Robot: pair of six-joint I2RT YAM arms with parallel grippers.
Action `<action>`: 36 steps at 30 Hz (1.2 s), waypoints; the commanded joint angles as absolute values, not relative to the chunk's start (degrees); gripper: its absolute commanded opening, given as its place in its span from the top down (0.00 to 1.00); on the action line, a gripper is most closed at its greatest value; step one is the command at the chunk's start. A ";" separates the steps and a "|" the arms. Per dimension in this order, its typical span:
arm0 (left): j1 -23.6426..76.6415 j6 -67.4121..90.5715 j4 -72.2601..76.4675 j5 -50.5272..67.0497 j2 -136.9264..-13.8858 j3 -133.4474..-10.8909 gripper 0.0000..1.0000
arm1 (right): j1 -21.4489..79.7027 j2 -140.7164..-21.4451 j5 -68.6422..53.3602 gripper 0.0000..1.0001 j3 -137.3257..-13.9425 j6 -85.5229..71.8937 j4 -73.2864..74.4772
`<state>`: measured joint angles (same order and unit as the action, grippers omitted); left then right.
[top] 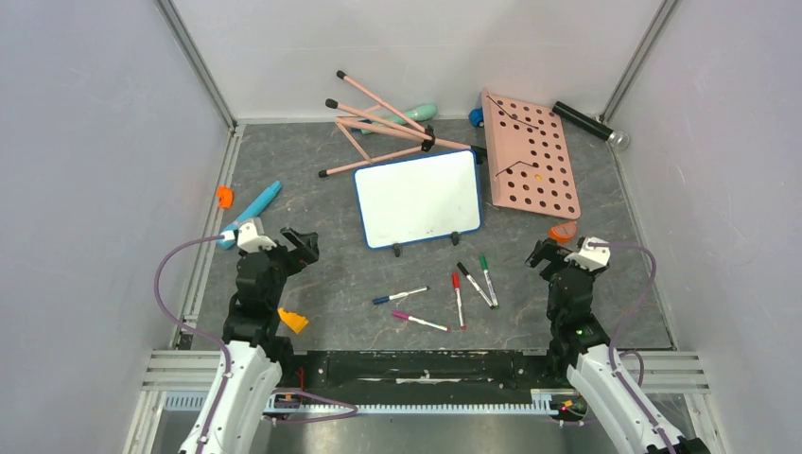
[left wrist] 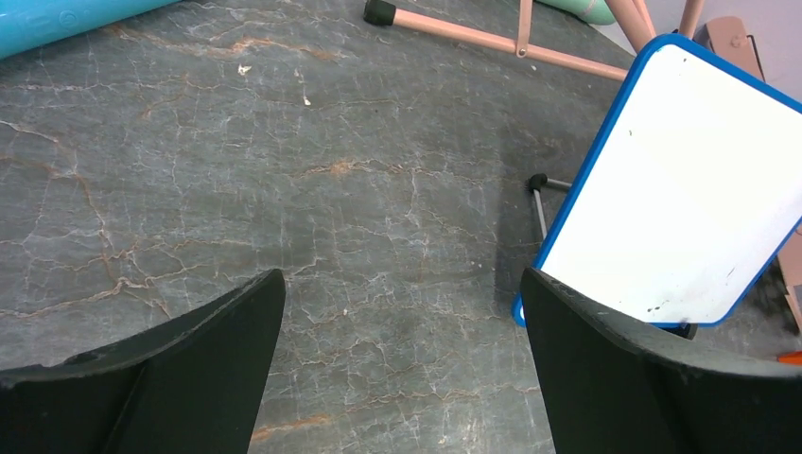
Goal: Write a sentence on the whiteboard
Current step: Pick up the whiteboard marker from the center of the board.
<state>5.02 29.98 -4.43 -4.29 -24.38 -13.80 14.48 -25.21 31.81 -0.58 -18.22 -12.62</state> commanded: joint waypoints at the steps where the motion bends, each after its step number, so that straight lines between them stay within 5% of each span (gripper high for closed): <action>1: 5.07 29.02 -1.66 -3.32 -24.63 -14.42 0.00 | 14.51 -24.13 33.09 0.02 2.98 -18.60 -12.64; 8: 5.05 29.05 -1.82 -3.44 -23.53 -14.15 0.00 | 14.50 -23.61 29.29 0.04 1.17 -18.02 -10.94; 20: 5.59 28.12 -0.18 3.34 -24.07 -14.94 0.00 | 17.47 -36.75 6.66 0.12 -18.94 -12.49 4.28; 36: 12.57 25.00 -4.92 -3.52 -21.00 -15.89 0.00 | 31.75 -49.84 7.81 0.37 -27.98 -12.86 17.10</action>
<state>12.29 27.22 -4.45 -0.34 -22.63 -14.28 30.55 -48.49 8.58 -24.80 -12.80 14.37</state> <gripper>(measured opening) 0.994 0.650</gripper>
